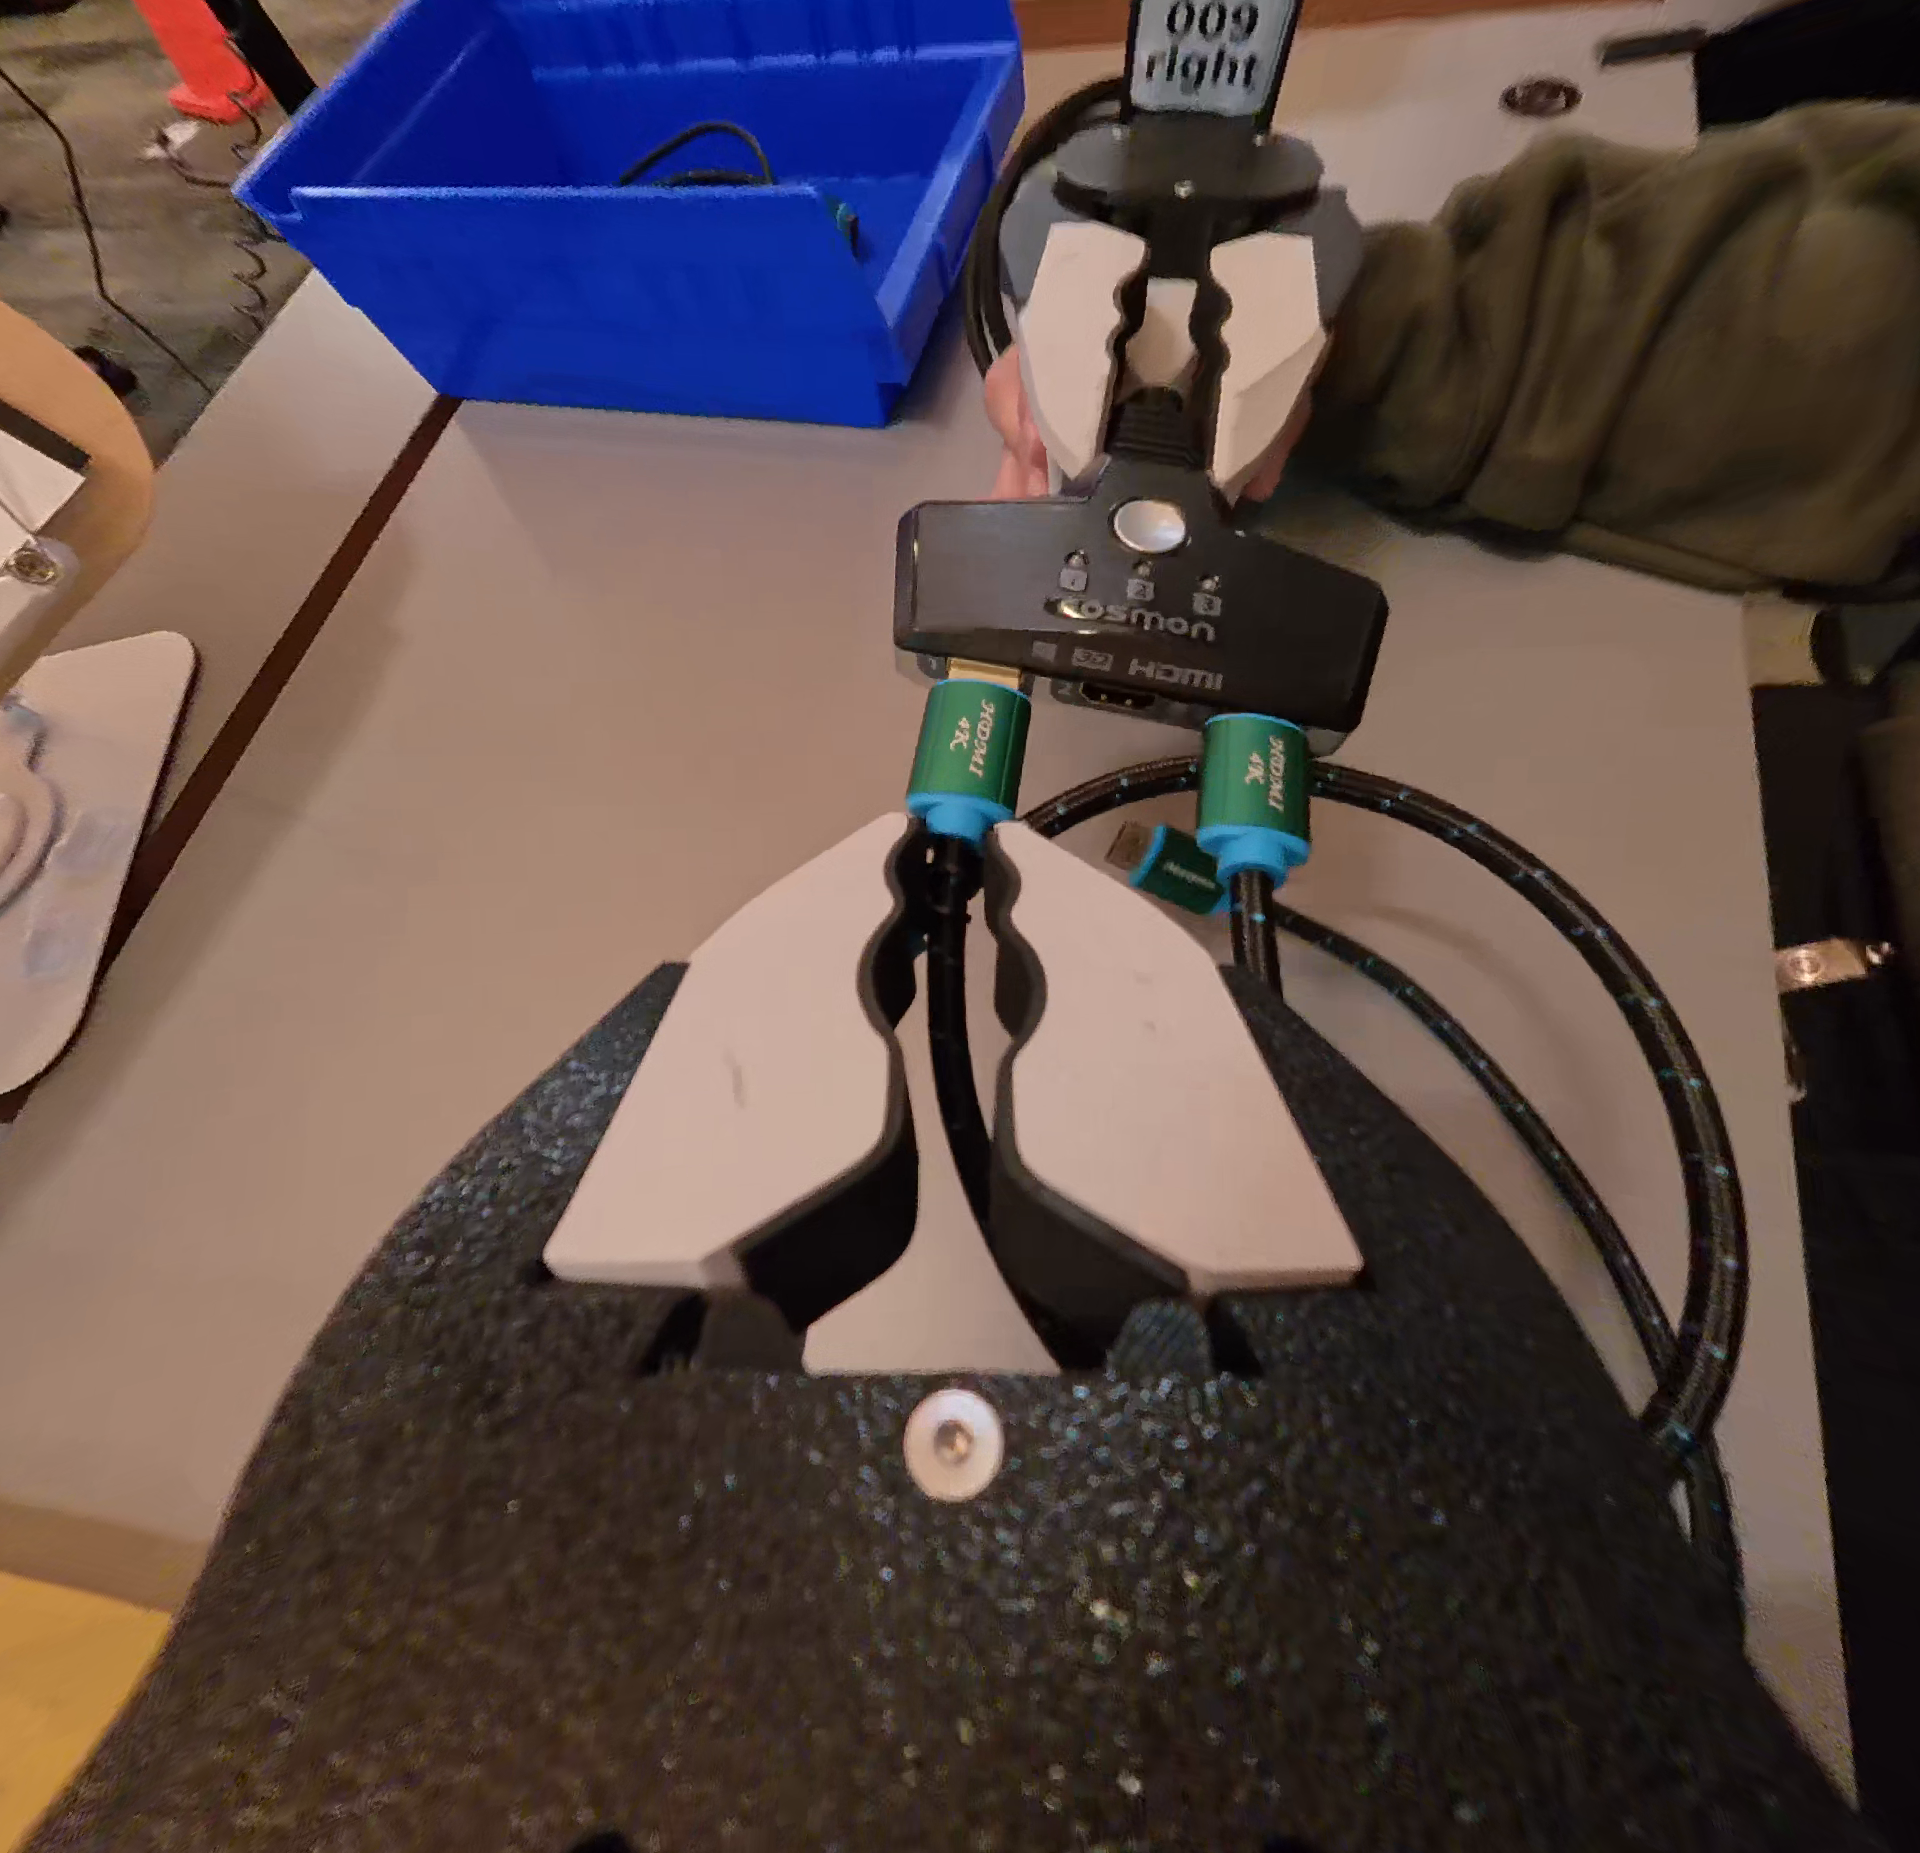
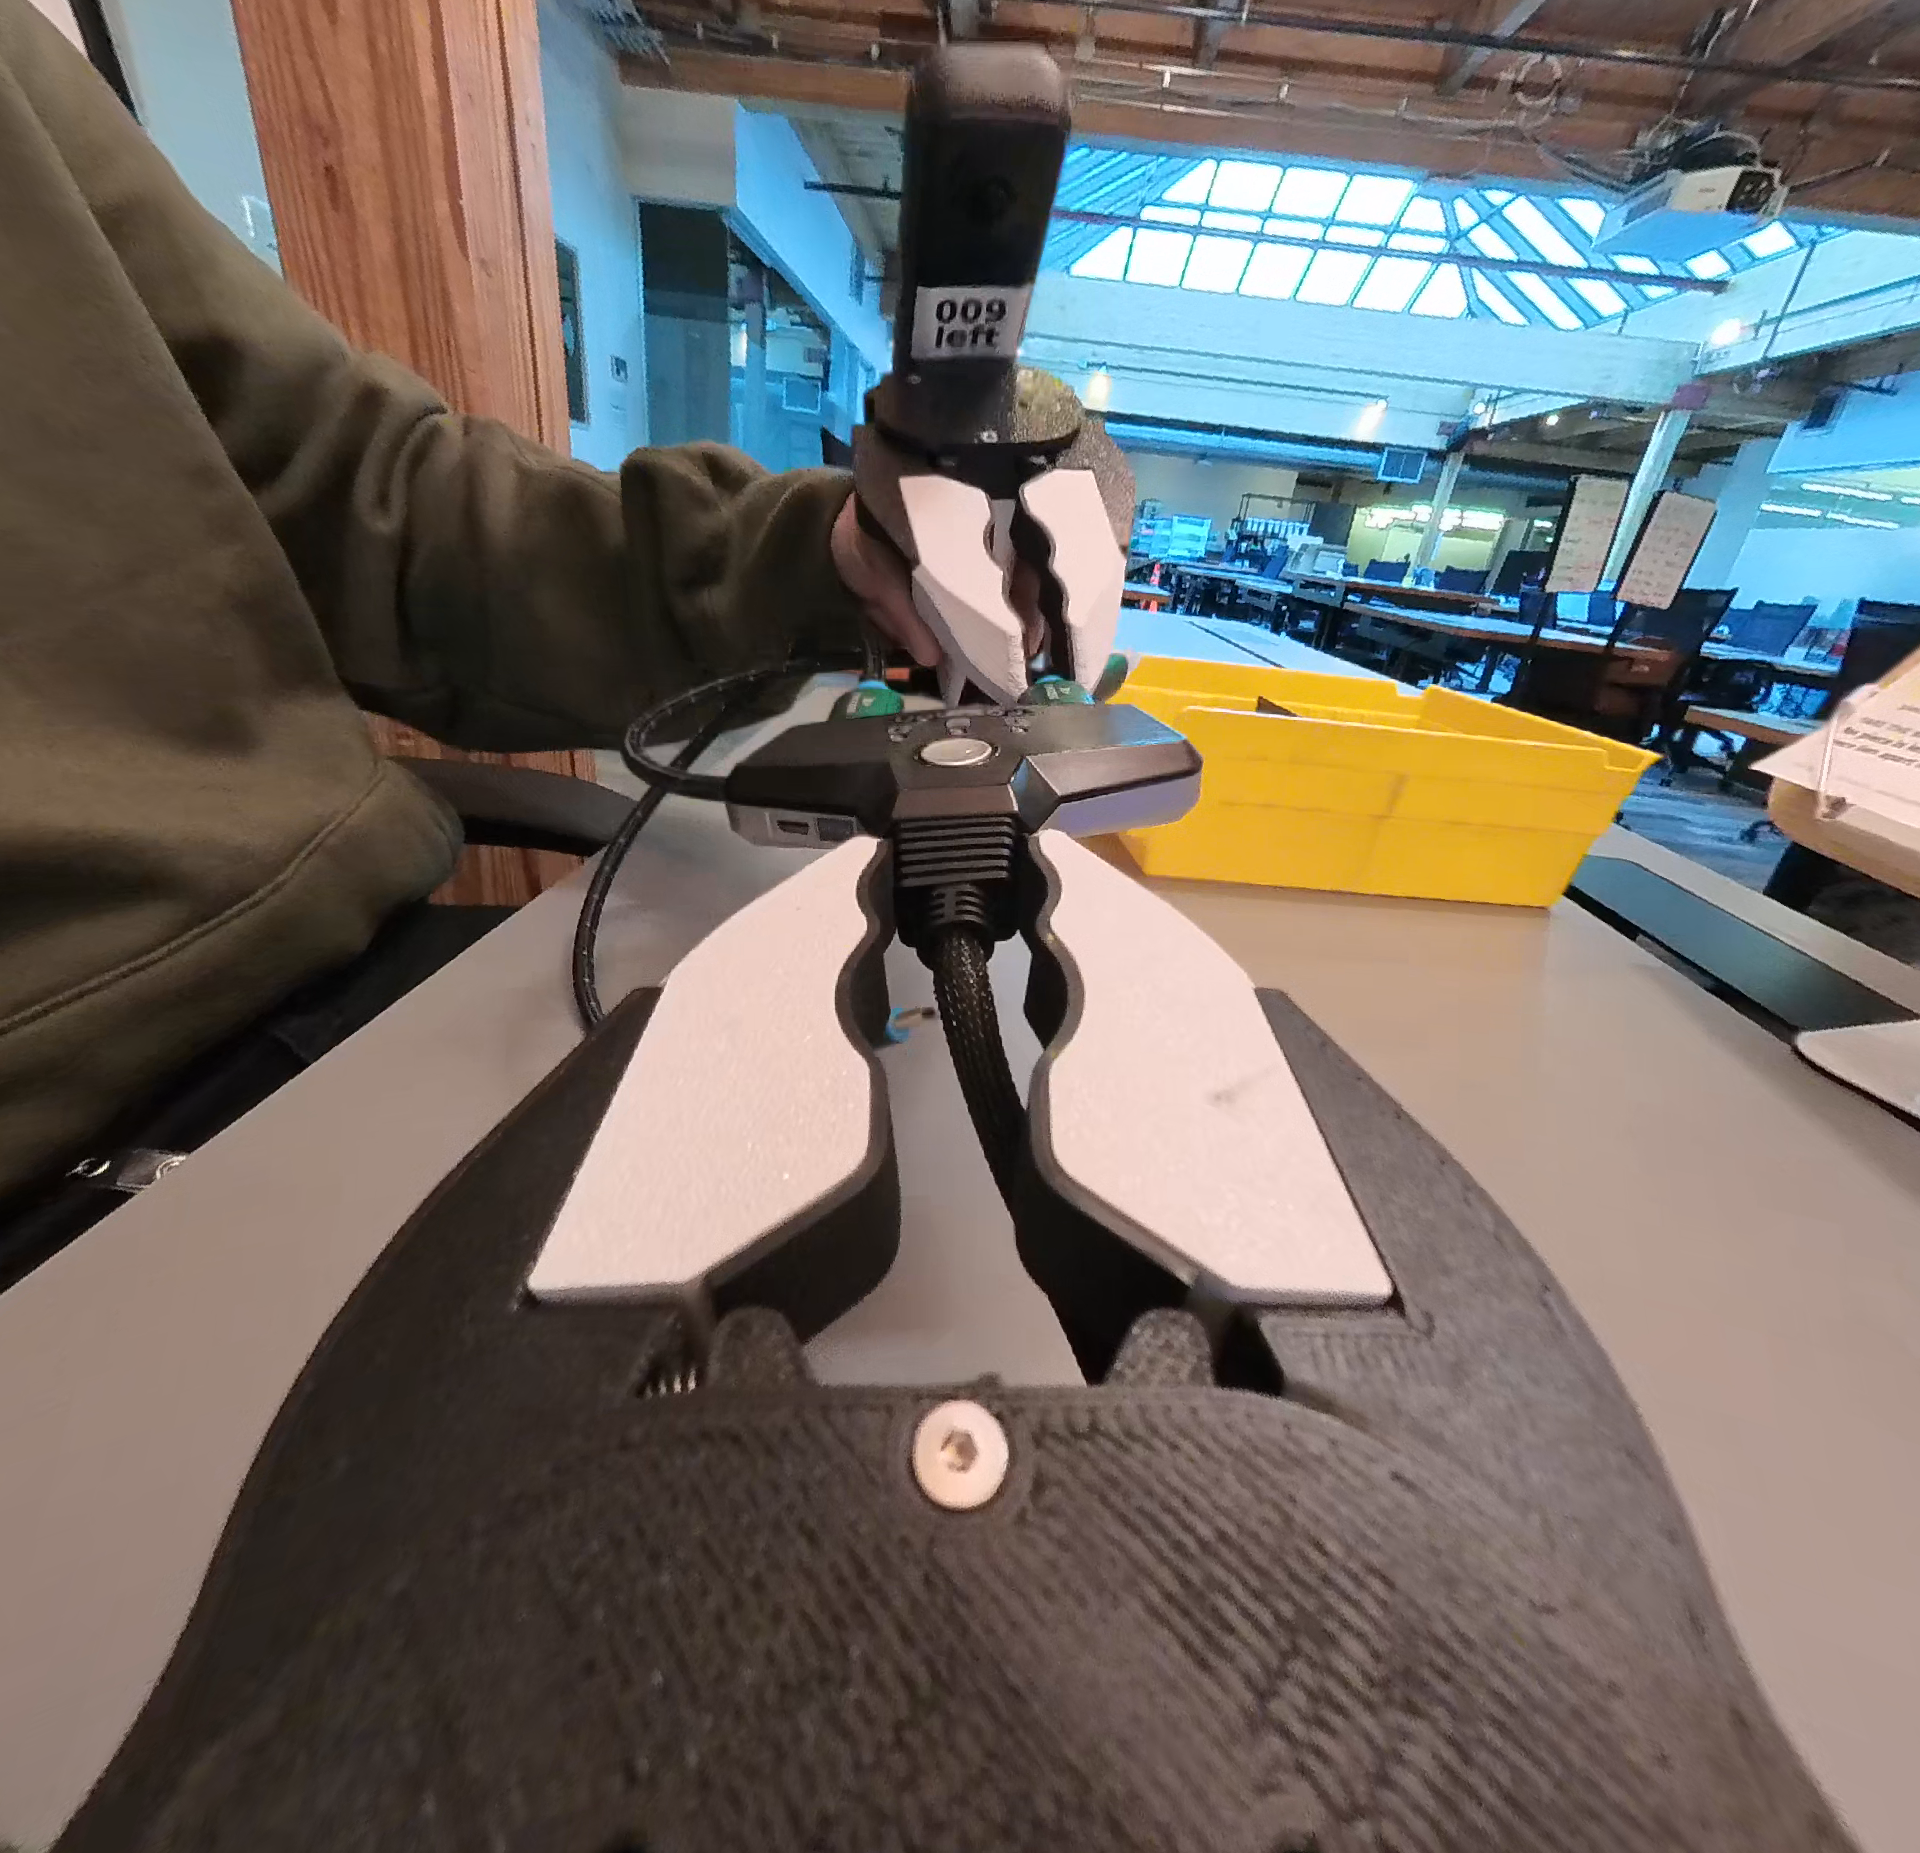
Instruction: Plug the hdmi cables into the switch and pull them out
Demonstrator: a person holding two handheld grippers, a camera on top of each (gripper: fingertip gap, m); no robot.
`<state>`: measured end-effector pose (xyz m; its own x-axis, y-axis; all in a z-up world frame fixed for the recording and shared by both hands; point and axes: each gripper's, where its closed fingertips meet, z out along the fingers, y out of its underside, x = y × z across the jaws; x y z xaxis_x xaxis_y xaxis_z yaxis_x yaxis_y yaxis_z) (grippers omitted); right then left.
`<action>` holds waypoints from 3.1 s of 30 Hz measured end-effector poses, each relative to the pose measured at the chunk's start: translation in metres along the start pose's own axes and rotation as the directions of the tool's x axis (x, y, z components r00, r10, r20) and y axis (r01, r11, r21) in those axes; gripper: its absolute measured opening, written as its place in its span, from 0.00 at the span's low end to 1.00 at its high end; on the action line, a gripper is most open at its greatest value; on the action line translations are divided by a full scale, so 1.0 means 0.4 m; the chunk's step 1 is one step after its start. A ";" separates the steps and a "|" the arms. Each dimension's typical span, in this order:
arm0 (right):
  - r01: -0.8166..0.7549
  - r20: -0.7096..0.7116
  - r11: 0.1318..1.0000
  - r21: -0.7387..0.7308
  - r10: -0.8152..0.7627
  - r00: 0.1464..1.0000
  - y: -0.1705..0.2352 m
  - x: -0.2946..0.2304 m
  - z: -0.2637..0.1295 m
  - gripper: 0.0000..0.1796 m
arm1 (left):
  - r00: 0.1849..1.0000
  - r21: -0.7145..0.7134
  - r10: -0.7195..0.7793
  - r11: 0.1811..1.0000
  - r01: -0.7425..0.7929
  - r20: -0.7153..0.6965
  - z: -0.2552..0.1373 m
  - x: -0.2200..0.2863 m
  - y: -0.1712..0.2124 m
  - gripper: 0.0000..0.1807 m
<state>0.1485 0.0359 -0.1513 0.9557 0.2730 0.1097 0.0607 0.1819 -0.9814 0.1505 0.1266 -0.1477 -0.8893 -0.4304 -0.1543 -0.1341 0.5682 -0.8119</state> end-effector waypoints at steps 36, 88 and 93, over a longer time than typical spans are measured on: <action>0.013 0.029 0.998 0.068 -0.015 0.999 -0.020 -0.013 -0.018 0.12 | 0.999 0.123 -0.002 0.992 0.008 -0.054 0.005 0.034 -0.011 0.15; 0.029 0.017 0.973 0.229 -0.034 0.999 -0.082 -0.014 -0.035 0.12 | 0.997 0.038 0.060 0.997 -0.062 0.049 -0.012 0.024 -0.052 0.12; 0.028 0.030 0.974 0.224 -0.036 0.999 -0.080 -0.020 -0.031 0.12 | 0.997 -0.005 0.055 0.999 -0.054 0.059 -0.011 0.021 -0.044 0.07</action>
<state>0.1426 0.0162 -0.1226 0.9438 0.2948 0.1493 0.0216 0.3960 -0.9180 0.1434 0.1160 -0.1324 -0.8679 -0.4394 -0.2315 -0.0875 0.5941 -0.7996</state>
